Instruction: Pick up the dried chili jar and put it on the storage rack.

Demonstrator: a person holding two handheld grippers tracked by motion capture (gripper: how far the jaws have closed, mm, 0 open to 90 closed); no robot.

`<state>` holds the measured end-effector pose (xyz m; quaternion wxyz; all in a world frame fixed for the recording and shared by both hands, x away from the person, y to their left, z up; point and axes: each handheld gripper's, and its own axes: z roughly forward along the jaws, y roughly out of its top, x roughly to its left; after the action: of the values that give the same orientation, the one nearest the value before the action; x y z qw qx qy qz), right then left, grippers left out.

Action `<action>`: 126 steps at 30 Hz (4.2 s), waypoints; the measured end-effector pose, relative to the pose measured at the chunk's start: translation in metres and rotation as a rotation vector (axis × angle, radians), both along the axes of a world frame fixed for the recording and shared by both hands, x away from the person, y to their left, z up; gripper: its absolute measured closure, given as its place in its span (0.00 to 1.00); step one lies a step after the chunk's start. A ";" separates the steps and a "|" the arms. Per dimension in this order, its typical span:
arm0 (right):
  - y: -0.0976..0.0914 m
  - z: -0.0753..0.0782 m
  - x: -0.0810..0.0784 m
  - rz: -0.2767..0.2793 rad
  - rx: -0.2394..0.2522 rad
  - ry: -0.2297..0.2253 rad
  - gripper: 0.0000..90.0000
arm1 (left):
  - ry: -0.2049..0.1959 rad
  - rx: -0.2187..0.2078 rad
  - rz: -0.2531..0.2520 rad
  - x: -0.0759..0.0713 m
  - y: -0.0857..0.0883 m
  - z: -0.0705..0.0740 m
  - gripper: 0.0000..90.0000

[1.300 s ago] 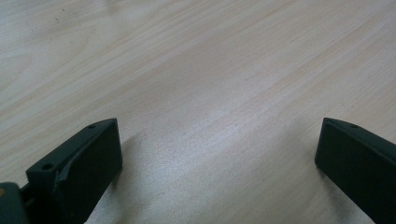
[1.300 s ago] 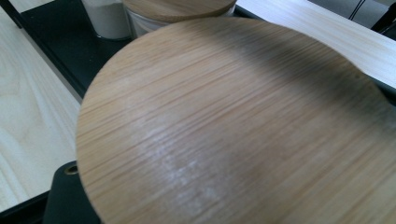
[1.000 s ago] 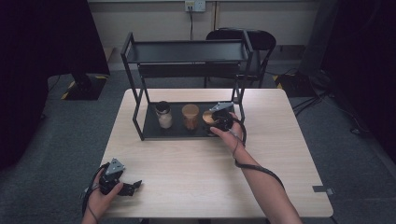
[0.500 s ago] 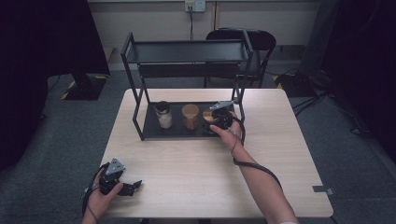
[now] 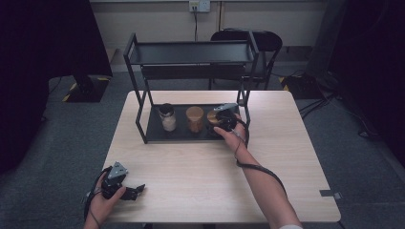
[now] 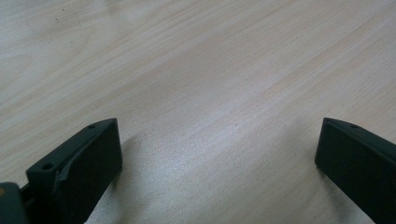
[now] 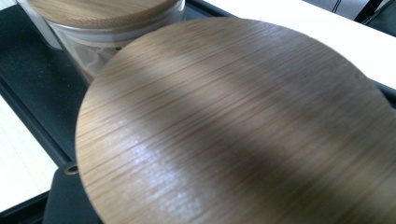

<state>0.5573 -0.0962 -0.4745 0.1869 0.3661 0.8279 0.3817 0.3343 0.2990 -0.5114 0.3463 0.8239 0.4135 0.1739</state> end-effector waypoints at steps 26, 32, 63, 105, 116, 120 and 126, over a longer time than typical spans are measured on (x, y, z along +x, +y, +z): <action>-0.001 -0.006 0.007 -0.034 0.031 0.005 0.28 | -0.001 0.001 0.000 0.000 0.000 0.000 0.00; -0.001 -0.007 0.008 -0.048 0.035 0.038 0.16 | 0.000 0.000 0.000 0.000 0.000 0.000 0.00; -0.007 0.005 -0.024 -0.100 0.050 0.080 0.03 | 0.000 0.001 0.000 0.000 0.000 0.000 0.00; -0.023 0.003 -0.077 0.017 0.097 0.094 0.03 | 0.000 0.001 -0.001 0.000 0.000 0.000 0.00; -0.033 0.004 -0.089 0.029 0.125 0.090 0.03 | 0.000 0.001 0.000 0.000 0.000 0.000 0.00; -0.038 0.004 -0.094 0.034 0.129 0.088 0.03 | 0.000 0.001 0.000 0.000 0.000 0.000 0.00; -0.047 0.003 -0.099 0.035 0.137 0.090 0.03 | 0.000 0.001 0.000 0.000 0.000 0.000 0.00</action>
<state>0.4583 -0.1431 -0.4713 0.1175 0.3804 0.8136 0.4237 0.3343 0.2991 -0.5114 0.3462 0.8240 0.4133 0.1742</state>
